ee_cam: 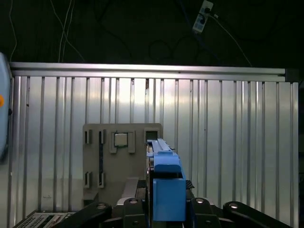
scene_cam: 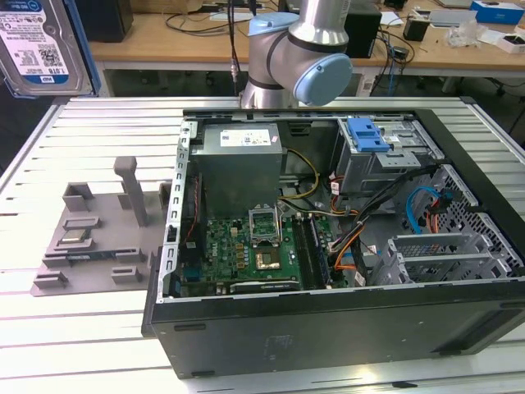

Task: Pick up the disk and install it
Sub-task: 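Pick up the disk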

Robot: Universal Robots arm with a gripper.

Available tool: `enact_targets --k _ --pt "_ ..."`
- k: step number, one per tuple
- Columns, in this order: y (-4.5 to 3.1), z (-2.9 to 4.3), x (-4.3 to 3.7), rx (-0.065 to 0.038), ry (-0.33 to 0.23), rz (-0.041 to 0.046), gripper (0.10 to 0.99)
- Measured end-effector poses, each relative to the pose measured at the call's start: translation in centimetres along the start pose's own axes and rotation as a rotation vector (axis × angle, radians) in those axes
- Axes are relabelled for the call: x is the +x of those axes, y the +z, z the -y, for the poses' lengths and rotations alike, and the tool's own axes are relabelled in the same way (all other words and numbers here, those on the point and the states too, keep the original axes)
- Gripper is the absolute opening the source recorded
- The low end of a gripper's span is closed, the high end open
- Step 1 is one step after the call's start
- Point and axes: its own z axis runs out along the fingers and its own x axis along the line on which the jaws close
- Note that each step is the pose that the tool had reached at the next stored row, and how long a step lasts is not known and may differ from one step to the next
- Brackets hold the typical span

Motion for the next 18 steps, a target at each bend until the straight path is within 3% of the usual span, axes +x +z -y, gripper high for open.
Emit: enact_targets --k 7,9,10,13,16,18 --pt "-0.03 0.29 0.01 0.000 0.000 -0.0001 0.369" --pt "-0.05 0.84 0.02 0.000 0.000 -0.0001 0.369" --pt "-0.09 1.55 0.03 0.000 0.000 -0.0006 0.369" --pt "-0.13 2.54 0.05 0.000 0.000 -0.0006 0.369" --pt "-0.21 4.19 0.08 0.000 0.000 -0.0007 0.369" --pt "-0.24 4.86 0.09 0.000 0.000 -0.0007 0.369"
